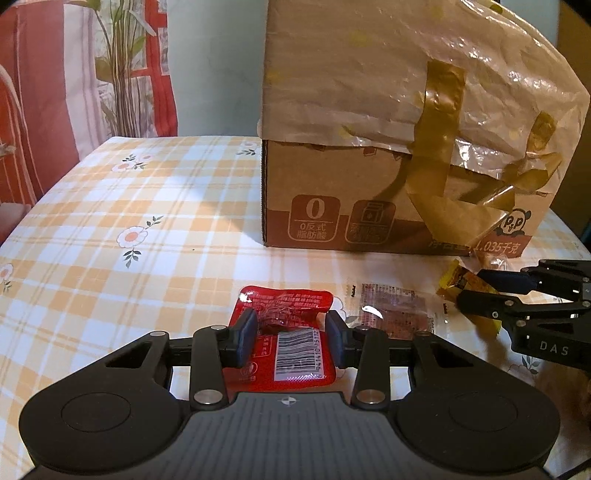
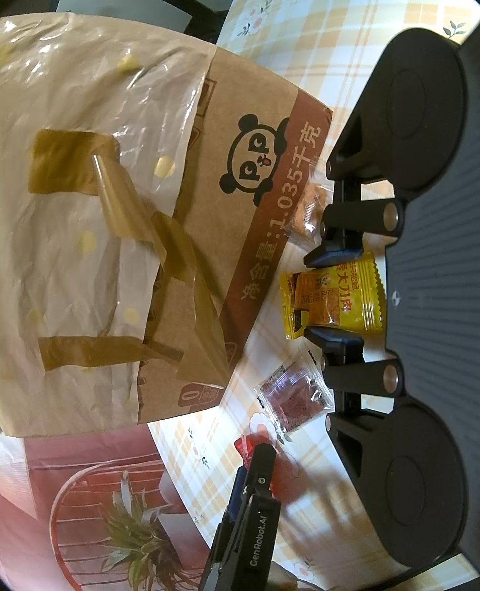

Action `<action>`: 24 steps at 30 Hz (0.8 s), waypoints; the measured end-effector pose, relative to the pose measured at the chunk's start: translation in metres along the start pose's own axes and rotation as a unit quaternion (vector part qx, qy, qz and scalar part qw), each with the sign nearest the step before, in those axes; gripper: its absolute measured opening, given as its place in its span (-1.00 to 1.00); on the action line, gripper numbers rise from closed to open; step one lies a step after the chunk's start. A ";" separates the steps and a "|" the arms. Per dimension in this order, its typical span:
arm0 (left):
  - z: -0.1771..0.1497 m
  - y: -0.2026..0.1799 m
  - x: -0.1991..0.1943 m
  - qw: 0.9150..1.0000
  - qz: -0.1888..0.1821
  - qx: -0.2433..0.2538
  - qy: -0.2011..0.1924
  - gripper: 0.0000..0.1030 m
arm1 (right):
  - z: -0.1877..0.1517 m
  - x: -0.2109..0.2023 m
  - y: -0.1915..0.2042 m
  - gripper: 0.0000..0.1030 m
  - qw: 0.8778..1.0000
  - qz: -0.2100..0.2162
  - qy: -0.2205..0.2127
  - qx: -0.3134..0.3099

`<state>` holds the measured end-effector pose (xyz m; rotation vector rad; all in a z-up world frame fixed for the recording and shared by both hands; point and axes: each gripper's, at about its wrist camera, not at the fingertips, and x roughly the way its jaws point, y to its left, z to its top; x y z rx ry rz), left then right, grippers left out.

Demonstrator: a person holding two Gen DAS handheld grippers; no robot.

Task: Organize snacks
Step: 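Lift the red and yellow packets and carry both over the box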

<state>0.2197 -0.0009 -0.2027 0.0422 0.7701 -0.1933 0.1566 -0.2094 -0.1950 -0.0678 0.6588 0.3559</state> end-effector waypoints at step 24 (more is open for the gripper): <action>0.014 -0.005 -0.046 0.997 -0.032 -0.012 -0.074 -0.22 | -0.006 -0.039 0.013 -0.28 0.999 0.006 -0.034 0.004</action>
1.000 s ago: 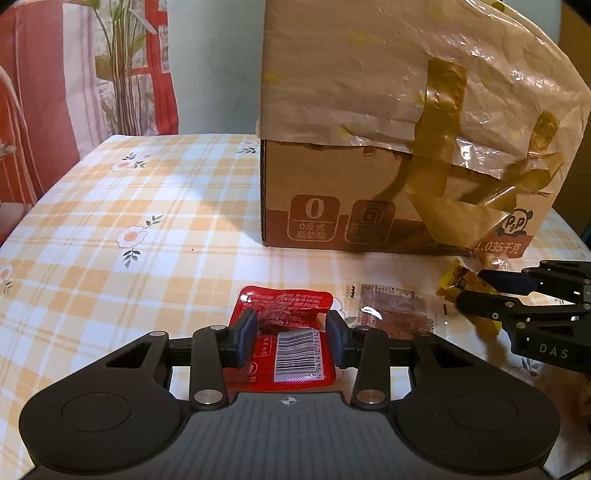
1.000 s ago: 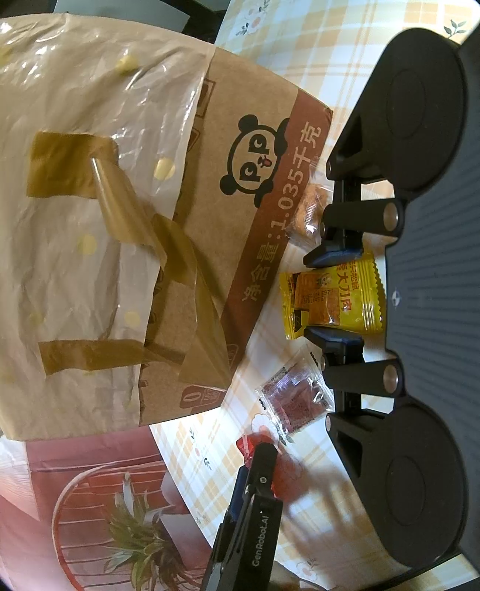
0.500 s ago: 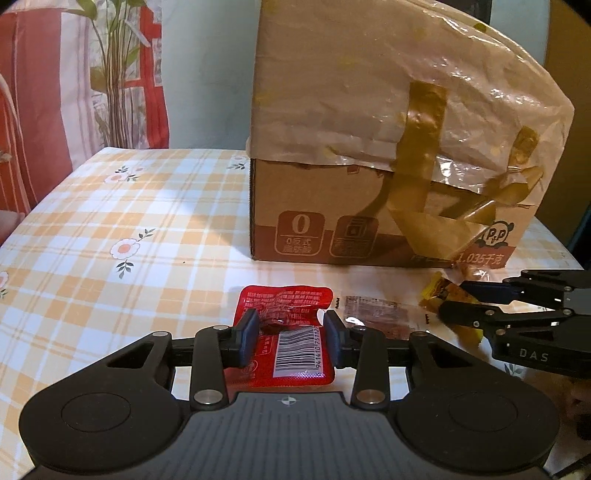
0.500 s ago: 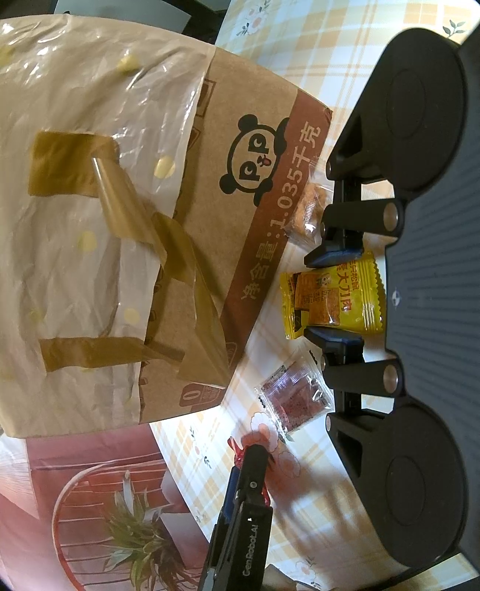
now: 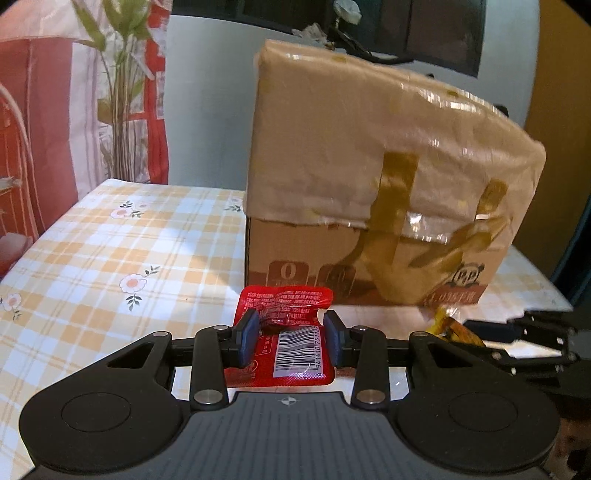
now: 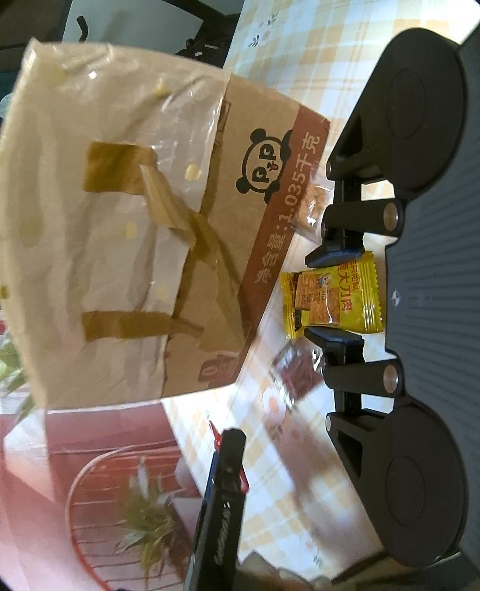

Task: Organize snacks
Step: 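Lift the red and yellow packets and carry both over the box, then open both tools to drop the red and yellow packets into the box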

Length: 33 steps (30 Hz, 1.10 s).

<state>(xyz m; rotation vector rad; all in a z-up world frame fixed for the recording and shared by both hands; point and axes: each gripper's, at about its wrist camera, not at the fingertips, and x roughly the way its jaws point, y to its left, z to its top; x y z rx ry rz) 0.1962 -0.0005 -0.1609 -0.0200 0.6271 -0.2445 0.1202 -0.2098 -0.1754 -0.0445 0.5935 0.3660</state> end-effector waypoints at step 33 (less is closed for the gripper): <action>0.198 -0.058 0.069 0.990 -0.014 0.080 -0.118 0.44 | 0.180 -0.011 -0.084 -0.23 0.987 -0.117 -0.083 0.066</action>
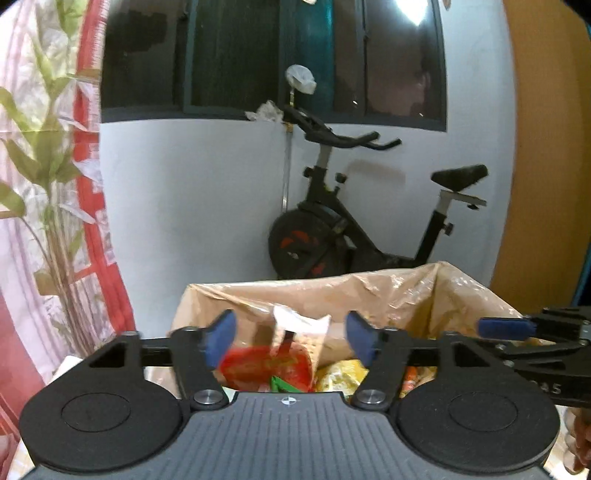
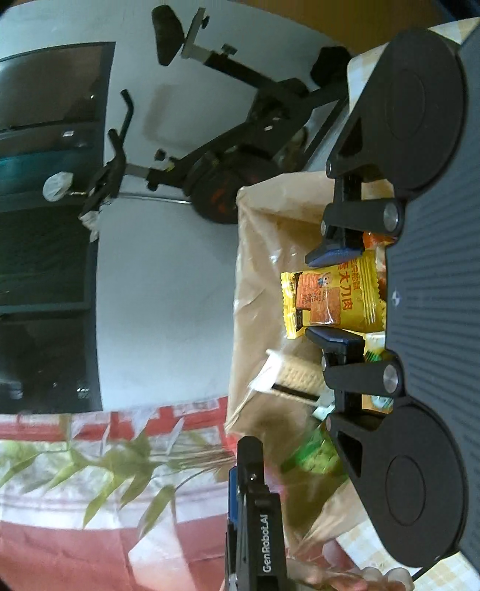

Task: Organize snacks
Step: 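Open both tools to drop the red and yellow packets into the box, then move both open tools back toward the last small packets on the table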

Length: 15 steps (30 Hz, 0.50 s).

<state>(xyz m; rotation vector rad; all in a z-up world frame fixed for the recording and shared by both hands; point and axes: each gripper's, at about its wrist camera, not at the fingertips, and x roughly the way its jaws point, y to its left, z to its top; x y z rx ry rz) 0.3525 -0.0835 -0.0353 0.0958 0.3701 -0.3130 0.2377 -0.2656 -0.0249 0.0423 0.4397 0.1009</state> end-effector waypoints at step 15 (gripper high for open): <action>-0.027 0.014 -0.095 0.999 -0.021 -0.007 -0.029 0.55 | -0.026 -0.070 0.016 0.14 0.996 0.021 -0.088 -0.004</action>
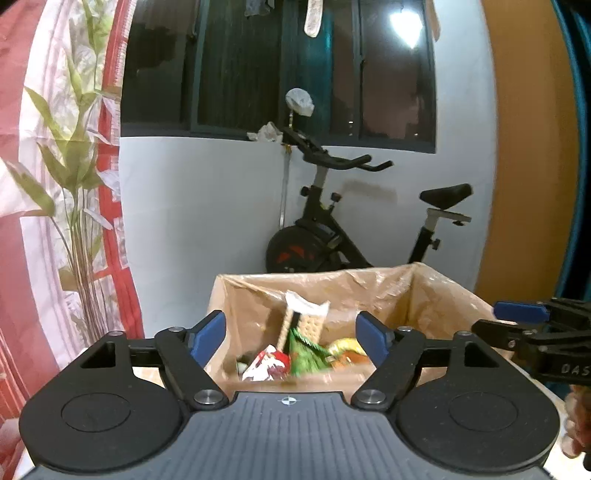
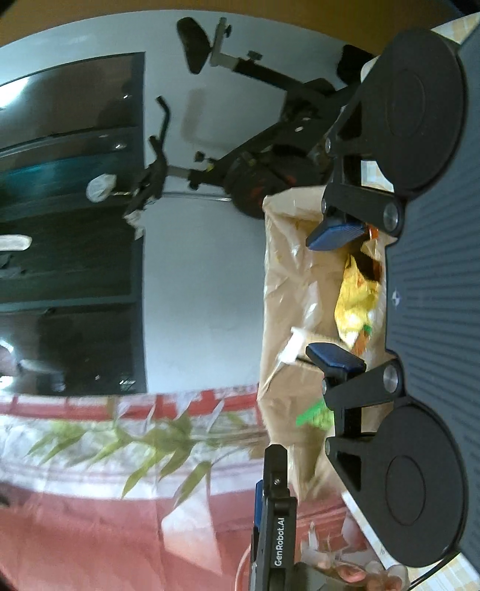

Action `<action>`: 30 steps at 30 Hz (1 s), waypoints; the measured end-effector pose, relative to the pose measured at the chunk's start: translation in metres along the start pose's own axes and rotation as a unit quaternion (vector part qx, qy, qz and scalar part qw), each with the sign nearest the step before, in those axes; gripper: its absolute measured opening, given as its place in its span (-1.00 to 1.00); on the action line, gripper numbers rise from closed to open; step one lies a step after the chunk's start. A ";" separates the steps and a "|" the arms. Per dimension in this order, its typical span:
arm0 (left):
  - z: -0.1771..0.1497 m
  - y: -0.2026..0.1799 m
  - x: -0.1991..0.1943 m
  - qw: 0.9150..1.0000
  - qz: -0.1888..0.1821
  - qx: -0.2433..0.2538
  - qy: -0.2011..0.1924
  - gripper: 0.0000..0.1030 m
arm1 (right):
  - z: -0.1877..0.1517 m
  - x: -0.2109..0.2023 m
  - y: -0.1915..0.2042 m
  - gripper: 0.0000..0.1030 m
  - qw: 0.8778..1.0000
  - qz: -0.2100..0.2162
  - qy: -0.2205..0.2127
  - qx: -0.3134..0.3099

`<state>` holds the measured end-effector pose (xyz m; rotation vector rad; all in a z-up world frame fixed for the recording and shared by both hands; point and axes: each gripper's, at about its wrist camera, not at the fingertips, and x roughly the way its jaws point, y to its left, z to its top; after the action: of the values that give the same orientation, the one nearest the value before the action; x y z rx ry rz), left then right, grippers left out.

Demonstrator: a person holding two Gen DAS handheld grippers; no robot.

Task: Organize snacks
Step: 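Move both open tools back toward the last small packets on the table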

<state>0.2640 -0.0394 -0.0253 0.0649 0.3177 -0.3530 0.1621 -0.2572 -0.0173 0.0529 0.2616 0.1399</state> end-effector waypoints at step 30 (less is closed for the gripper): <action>-0.132 0.024 -0.024 0.983 0.074 -0.112 0.125 0.53 | -0.129 -0.015 0.018 0.16 0.993 0.048 0.109 -0.001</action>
<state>0.2122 0.0068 -0.1423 -0.0885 0.5965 -0.1601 0.1116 -0.2371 -0.1366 0.0481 0.4778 0.2421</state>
